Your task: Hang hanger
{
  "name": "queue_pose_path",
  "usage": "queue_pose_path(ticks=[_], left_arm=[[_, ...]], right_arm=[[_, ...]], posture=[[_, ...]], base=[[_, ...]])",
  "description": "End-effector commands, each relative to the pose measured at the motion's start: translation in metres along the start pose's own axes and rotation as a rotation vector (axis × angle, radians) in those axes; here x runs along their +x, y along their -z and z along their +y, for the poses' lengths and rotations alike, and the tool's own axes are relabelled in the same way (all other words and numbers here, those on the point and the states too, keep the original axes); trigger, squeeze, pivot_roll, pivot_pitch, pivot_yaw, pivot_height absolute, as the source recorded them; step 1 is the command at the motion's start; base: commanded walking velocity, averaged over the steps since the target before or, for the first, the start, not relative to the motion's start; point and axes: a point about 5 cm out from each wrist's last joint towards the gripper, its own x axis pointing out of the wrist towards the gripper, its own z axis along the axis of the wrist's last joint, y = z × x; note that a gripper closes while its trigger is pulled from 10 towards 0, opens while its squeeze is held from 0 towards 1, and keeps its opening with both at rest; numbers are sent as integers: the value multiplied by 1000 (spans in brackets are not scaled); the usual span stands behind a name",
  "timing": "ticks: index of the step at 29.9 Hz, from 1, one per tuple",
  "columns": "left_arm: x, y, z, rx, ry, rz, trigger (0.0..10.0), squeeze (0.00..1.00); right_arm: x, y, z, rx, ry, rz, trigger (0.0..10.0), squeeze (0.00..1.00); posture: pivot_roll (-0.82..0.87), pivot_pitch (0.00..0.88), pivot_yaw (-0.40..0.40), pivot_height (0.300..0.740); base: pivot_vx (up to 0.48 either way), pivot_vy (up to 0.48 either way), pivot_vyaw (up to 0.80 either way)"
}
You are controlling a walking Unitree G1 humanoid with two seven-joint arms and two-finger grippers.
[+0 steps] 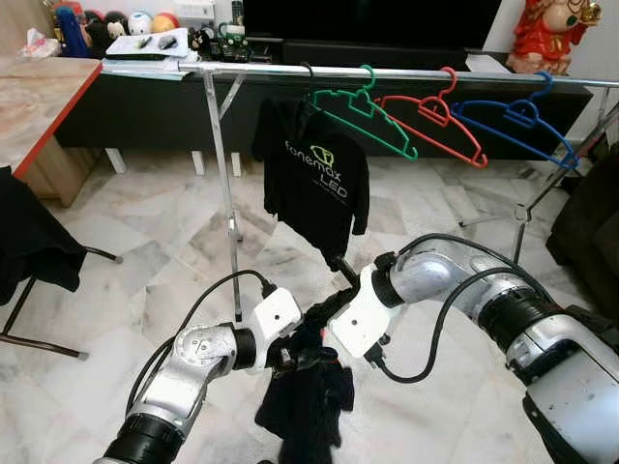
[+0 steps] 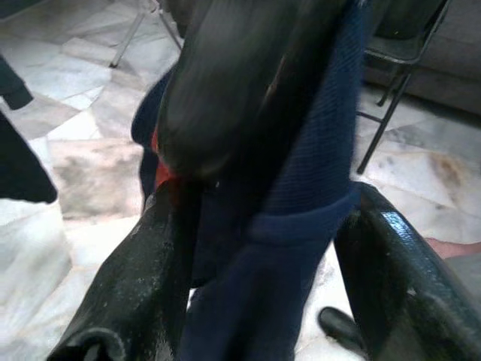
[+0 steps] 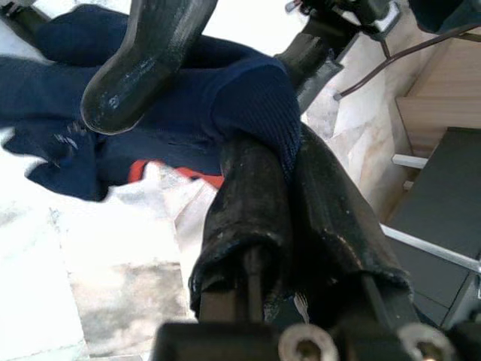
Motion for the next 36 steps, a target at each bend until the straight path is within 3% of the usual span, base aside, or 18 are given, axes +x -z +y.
queue_pose_path(ticks=[1,2,3,14,36], left_arm=[[2,0,-1,13,4,10,1765,0],[2,0,0,11,3,8,1765,0],[2,0,0,9,-1,8,0,0],[4,-1,3,-3,-19,5,0,0],[-1,0,2,-1,0,20,0,0]], right_arm=[[-8,-4,-16,-26,57,-14,10000,0],[-8,-4,-16,-25,57,-15,10000,0],[-9,-4,-17,-26,59,-15,10000,0],[-10,-5,-23,-14,80,-19,10000,0],[-9,0,-19,36,88,13,10000,0]], posture=[[15,156,-52,740],[15,156,-52,740],[15,157,-52,740],[15,161,-51,740],[29,168,-40,740]], base=[[0,0,0],[0,0,0],[0,0,0],[0,0,0],[0,0,0]])
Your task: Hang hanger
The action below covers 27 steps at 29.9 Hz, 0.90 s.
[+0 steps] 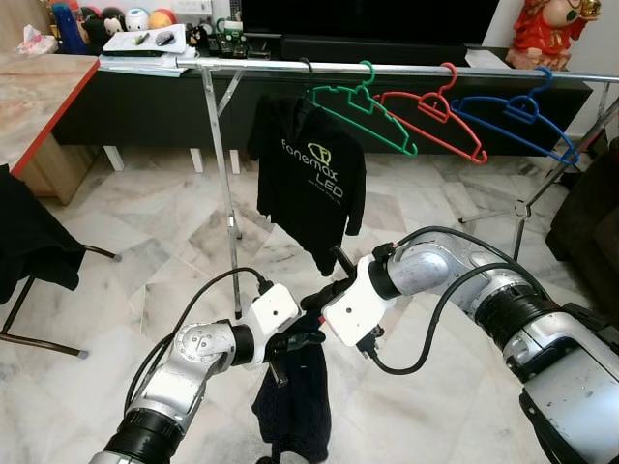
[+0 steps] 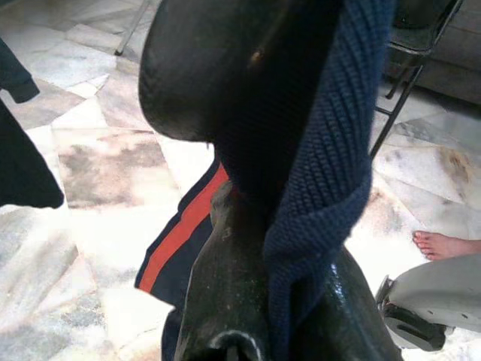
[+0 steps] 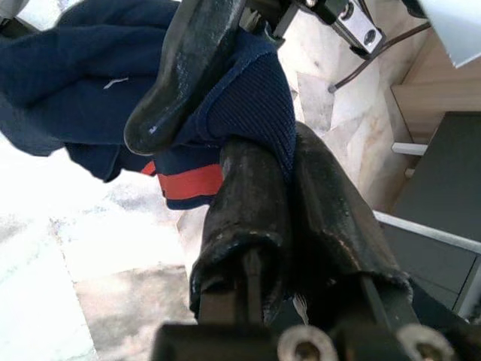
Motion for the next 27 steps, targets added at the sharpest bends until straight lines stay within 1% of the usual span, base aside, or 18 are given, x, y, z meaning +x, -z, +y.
queue_pose_path(ticks=[1,7,15,20,24,25,26,27], left_arm=[[0,-1,-3,1,28,3,0,0],[-2,-2,-4,3,40,7,0,0],[-3,-1,-3,5,30,10,0,0],[-2,-2,-4,-1,30,6,0,0],[-1,-2,-5,-3,29,4,0,0],[-1,-2,-5,-4,28,3,0,0],[-1,-2,-5,-5,28,2,0,0],[-1,-2,-5,-5,27,1,0,0]], right_arm=[[-7,0,-11,-4,56,5,10000,0],[-9,3,-10,12,60,23,10000,0],[-8,5,-8,43,62,25,10000,0],[-7,6,-4,75,51,13,10000,0],[-8,5,-4,101,52,-11,10000,0],[-9,6,-5,116,48,-11,10000,937],[-9,7,-4,125,45,-9,10000,937],[-10,8,-4,130,38,-4,10000,1000]], posture=[[29,168,-40,740],[31,169,-37,740],[31,169,-34,740],[27,169,-37,740],[27,167,-40,740],[26,167,-40,740],[26,167,-40,740],[26,167,-40,740]], base=[[0,0,0],[0,0,0],[0,0,0],[0,0,0],[0,0,0],[0,0,0],[0,0,0],[0,0,0]])
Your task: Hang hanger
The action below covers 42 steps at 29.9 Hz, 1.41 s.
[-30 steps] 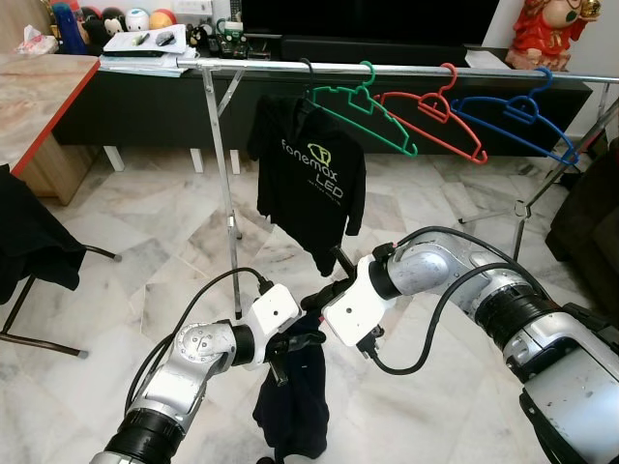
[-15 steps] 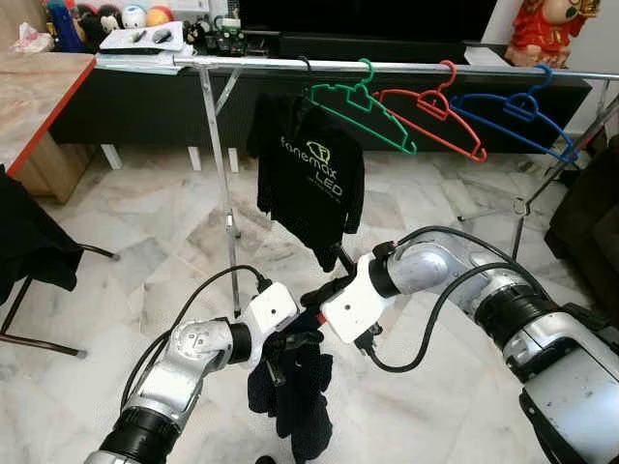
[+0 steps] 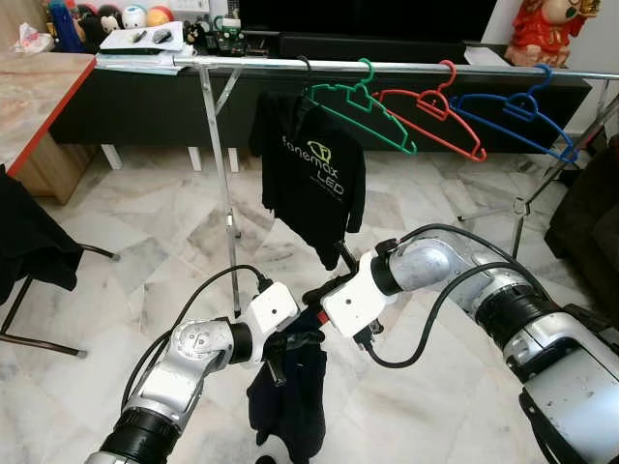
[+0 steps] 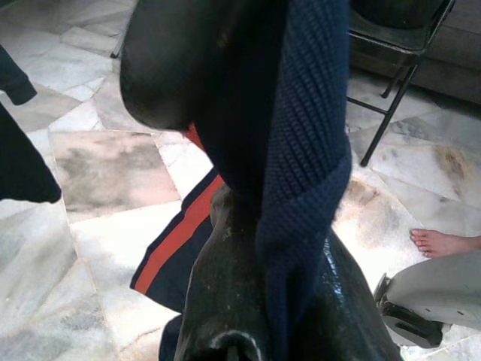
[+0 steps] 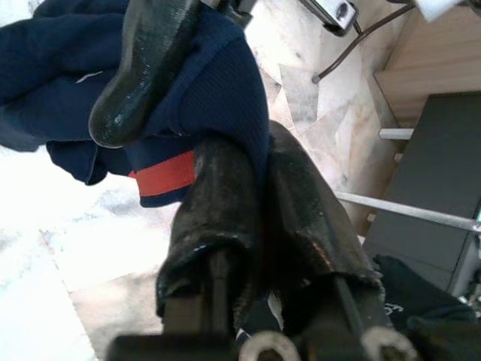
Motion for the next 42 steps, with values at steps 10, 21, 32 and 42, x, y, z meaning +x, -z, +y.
queue_pose_path(ticks=[10,21,32,42], left_arm=[[-2,4,-3,-14,3,9,0,0],[-13,7,4,-2,-25,31,0,0],[-20,-23,8,89,110,-28,0,0],[-29,-47,14,237,280,11,0,0]], right_arm=[[-18,12,3,89,-13,11,10000,1000],[-49,51,27,231,26,211,10000,1000],[-30,59,72,420,109,170,10000,0],[-18,52,93,526,153,75,10000,0]], posture=[[20,151,-36,740],[20,144,-33,740],[27,159,-14,740],[26,167,7,740]], base=[[0,0,0],[0,0,0],[0,0,0],[0,0,0]])
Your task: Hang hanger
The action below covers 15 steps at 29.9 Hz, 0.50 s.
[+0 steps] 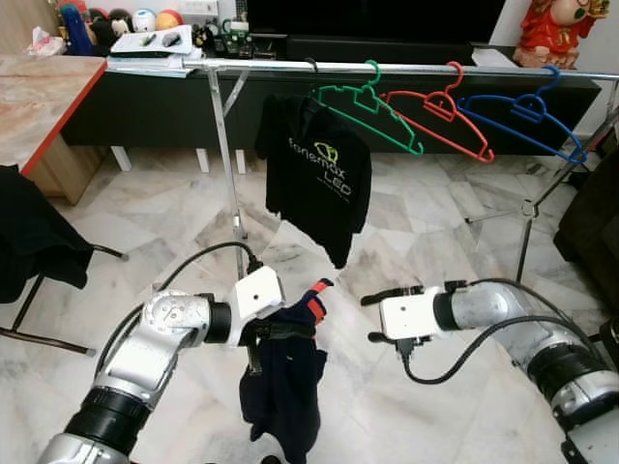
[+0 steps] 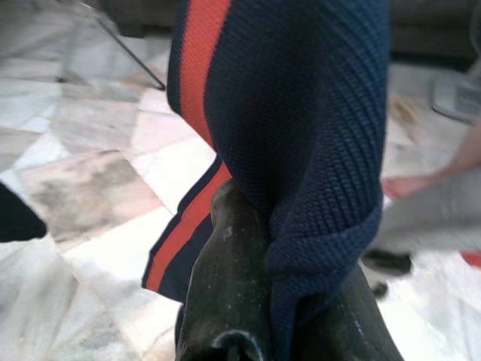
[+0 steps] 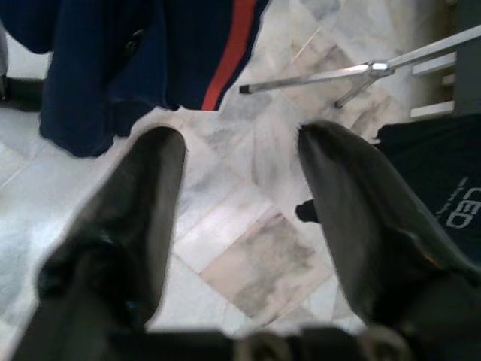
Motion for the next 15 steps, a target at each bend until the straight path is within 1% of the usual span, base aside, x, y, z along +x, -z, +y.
queue_pose_path(ticks=[1,2,3,4,5,7,9,13,15], left_arm=[[-1,-12,1,61,43,-5,0,0],[-1,-13,2,62,57,3,1647,0],[-2,-13,2,62,61,5,1647,0],[-2,-14,3,69,58,5,7725,0],[-1,-16,5,73,52,5,10000,0],[0,-18,6,69,68,9,10000,0],[1,-26,4,71,119,-16,10000,0],[2,-30,3,77,144,-33,10000,0],[2,-40,0,99,205,-59,10000,0]], right_arm=[[-2,-2,-1,17,7,-32,10000,0],[-3,-3,0,24,-1,-40,10000,0],[-3,-3,0,27,-4,-42,10000,0],[-3,-2,3,31,-23,-42,10000,0],[-3,0,6,31,-44,-37,10000,0],[-3,3,10,27,-64,-28,10000,0],[-1,4,15,26,-72,-32,10000,0],[0,5,16,17,-74,-22,10000,0],[0,10,21,-4,-90,20,10000,0]], posture=[[26,168,7,740],[25,169,8,740],[25,169,8,740],[26,170,10,740],[26,170,10,740],[26,170,10,740],[29,172,11,740],[30,173,12,740],[30,173,12,740]], base=[[0,0,0],[0,0,0],[0,0,0],[0,0,0],[0,0,0],[0,0,0],[0,0,0],[0,0,0],[0,0,0]])
